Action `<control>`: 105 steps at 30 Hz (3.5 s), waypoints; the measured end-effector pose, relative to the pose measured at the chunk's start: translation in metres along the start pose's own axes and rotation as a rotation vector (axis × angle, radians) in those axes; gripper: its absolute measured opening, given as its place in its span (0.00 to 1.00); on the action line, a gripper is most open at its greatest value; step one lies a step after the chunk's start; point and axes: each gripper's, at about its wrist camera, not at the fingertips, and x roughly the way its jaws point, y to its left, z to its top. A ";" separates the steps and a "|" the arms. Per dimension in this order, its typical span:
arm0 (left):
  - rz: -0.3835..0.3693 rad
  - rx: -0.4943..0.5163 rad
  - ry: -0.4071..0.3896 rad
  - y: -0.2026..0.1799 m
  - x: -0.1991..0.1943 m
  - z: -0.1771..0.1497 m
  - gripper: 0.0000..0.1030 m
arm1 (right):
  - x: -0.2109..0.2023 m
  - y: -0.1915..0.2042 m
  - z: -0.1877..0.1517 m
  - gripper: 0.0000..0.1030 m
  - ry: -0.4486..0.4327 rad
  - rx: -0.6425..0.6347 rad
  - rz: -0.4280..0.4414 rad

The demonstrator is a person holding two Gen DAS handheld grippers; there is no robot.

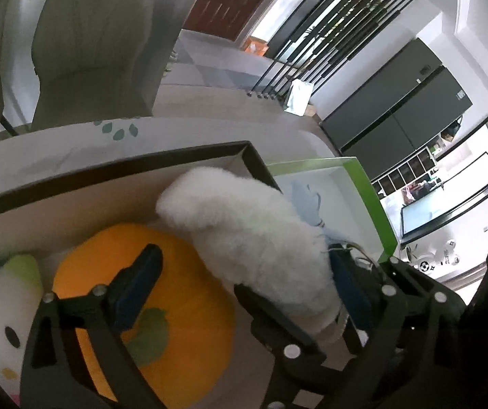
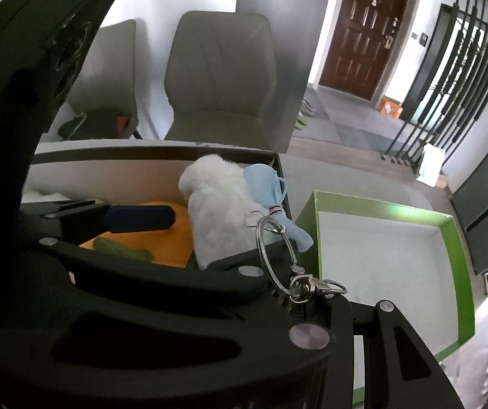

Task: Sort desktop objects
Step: 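Lower the keychain plush beside the pumpkin and open the right tool, then raise the open right tool out of the box and back from it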

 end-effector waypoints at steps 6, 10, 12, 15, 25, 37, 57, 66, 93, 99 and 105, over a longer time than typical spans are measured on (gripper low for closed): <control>0.049 -0.040 0.005 0.013 -0.009 -0.002 0.94 | 0.004 0.008 0.005 0.43 0.028 -0.012 -0.064; 0.096 -0.042 -0.010 0.023 -0.020 -0.004 0.94 | 0.006 0.010 0.007 0.41 0.039 -0.015 -0.093; 0.096 -0.043 -0.006 0.025 -0.020 -0.005 0.94 | 0.006 0.012 0.007 0.41 0.041 -0.019 -0.105; 0.100 -0.038 -0.002 0.027 -0.022 -0.006 0.94 | 0.007 0.013 0.006 0.41 0.043 -0.024 -0.110; 0.184 -0.047 0.032 0.031 -0.022 -0.006 0.94 | 0.024 0.004 0.007 0.28 0.109 -0.028 -0.051; 0.291 -0.057 0.058 0.044 -0.025 -0.012 0.94 | 0.030 0.015 0.010 0.25 0.176 -0.116 -0.049; 0.333 0.080 -0.122 0.011 -0.076 -0.017 1.00 | -0.055 -0.039 -0.010 0.48 -0.050 0.049 0.085; 0.419 0.090 -0.141 -0.015 -0.082 -0.033 1.00 | -0.088 -0.061 -0.022 0.48 -0.094 0.078 0.149; 0.622 0.248 -0.327 -0.138 -0.191 -0.150 1.00 | -0.198 -0.074 -0.114 0.89 -0.209 0.101 0.314; 0.609 0.249 -0.364 -0.161 -0.212 -0.181 1.00 | -0.223 -0.077 -0.144 0.89 -0.249 0.083 0.334; 0.584 0.225 -0.422 -0.179 -0.233 -0.216 1.00 | -0.252 -0.081 -0.175 0.89 -0.355 0.053 0.379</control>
